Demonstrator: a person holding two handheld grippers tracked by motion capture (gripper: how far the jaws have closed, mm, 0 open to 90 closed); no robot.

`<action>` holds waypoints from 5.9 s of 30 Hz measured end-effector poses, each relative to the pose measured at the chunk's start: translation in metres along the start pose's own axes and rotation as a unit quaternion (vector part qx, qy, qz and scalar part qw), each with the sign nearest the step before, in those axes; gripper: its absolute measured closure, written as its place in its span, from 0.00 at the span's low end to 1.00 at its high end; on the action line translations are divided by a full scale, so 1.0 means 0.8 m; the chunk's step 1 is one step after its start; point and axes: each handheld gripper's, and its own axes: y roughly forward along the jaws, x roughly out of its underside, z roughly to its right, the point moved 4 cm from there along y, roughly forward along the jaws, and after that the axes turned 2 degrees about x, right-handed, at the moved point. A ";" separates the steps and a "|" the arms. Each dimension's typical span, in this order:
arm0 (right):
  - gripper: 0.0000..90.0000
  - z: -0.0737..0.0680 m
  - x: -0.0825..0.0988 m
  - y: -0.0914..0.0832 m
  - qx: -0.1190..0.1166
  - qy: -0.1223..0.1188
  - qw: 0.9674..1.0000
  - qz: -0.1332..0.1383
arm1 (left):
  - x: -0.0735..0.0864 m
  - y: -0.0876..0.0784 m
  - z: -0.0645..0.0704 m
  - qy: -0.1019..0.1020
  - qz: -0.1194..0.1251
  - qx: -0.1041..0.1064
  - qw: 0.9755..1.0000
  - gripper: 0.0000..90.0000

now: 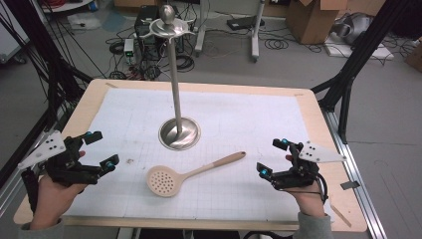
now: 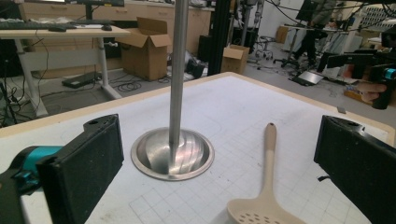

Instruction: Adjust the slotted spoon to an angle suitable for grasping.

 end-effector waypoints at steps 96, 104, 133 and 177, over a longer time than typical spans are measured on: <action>1.00 -0.108 0.093 0.256 -0.110 -0.064 0.965 -0.231 | 0.018 -0.029 -0.001 -0.014 -0.016 -0.015 1.000 0.02; 1.00 -0.106 0.096 0.243 -0.111 -0.075 0.965 -0.226 | 0.018 -0.029 0.000 -0.015 -0.016 -0.013 1.000 0.02; 1.00 -0.074 0.111 0.166 -0.092 -0.092 0.961 -0.244 | 0.018 -0.013 0.003 -0.014 -0.022 -0.001 1.000 0.02; 1.00 0.003 0.134 0.020 0.054 -0.025 0.970 -0.238 | 0.017 0.026 0.010 -0.010 -0.033 0.029 0.999 0.02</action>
